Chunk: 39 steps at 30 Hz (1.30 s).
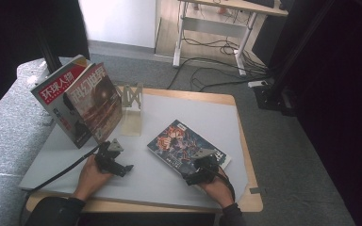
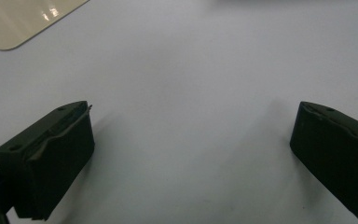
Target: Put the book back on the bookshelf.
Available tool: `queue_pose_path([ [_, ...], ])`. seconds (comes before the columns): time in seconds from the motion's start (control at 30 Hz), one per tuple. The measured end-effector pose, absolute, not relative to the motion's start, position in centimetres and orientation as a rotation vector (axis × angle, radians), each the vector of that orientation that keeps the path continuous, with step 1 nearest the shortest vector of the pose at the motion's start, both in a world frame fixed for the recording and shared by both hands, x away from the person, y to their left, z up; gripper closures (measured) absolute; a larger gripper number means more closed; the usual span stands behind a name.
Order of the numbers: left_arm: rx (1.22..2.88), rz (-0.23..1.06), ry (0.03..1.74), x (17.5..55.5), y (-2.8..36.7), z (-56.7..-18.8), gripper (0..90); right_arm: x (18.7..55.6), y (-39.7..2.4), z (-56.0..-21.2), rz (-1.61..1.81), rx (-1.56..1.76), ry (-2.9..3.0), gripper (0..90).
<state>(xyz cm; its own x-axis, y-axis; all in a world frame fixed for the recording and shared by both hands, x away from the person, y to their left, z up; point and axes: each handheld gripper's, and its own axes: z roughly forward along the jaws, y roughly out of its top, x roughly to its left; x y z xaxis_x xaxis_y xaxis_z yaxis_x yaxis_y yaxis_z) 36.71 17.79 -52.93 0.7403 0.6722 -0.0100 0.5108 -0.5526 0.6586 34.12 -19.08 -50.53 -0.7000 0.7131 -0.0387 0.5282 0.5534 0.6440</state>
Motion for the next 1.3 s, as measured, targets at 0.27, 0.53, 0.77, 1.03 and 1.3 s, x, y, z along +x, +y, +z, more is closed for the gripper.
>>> queue_pose_path([
  [0.27,2.282,0.32,0.886,36.7,17.8,-52.9,0.0,34.4,-21.6,-50.6,0.887,1.091,2.455,0.7],
  [0.53,2.283,0.32,0.886,36.7,17.8,-52.9,0.0,35.0,-24.6,-50.7,0.884,1.176,2.384,0.7],
  [0.77,2.283,0.319,0.886,36.7,17.8,-52.9,0.0,35.4,-25.9,-50.7,0.886,1.202,2.359,1.0],
  [1.03,2.286,0.318,0.886,36.8,17.8,-52.9,0.0,34.6,-26.4,-49.5,0.922,1.181,2.368,1.6],
  [1.3,2.305,0.3,0.858,37.0,16.6,-52.4,2.1,35.2,-28.1,-48.0,0.94,1.212,2.284,1.5],
])
